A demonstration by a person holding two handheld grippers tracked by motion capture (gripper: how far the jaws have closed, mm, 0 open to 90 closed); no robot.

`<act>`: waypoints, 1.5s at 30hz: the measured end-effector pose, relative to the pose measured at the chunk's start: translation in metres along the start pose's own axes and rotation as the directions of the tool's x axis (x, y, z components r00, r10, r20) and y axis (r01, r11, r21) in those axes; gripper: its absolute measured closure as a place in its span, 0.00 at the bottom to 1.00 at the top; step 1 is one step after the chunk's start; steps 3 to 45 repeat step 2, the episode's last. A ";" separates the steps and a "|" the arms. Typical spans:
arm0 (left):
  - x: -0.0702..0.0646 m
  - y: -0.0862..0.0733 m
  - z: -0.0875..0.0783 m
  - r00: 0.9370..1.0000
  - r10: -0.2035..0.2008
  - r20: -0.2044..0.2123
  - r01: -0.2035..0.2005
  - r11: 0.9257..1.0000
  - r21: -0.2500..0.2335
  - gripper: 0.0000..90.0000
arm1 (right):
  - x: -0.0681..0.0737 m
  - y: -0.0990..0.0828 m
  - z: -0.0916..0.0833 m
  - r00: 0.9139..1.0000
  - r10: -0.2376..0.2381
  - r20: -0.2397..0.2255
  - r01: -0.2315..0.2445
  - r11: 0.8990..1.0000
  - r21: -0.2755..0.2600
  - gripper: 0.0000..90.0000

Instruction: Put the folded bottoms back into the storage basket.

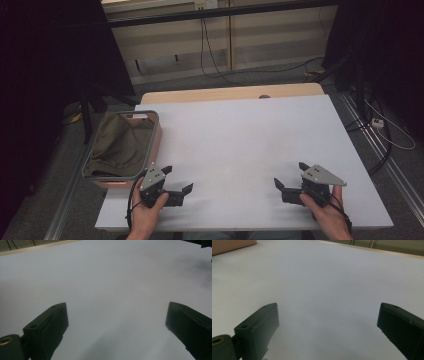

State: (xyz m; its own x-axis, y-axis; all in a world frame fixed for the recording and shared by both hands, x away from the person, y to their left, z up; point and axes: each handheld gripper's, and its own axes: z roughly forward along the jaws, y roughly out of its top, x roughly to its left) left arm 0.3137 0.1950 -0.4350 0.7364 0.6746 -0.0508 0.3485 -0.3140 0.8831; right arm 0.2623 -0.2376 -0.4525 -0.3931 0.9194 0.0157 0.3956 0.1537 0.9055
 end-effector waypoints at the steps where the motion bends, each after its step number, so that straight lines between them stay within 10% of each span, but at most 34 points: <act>1: 0.000 0.000 0.000 1.000 -0.003 0.002 0.003 1.000 -0.001 0.05 | 0.000 0.001 0.000 1.000 0.009 -0.001 -0.009 1.000 -0.006 0.04; 45: 0.000 -0.001 0.000 1.000 -0.001 0.002 0.001 1.000 0.001 0.05 | 0.000 0.002 0.001 1.000 0.014 -0.005 -0.015 1.000 -0.008 0.04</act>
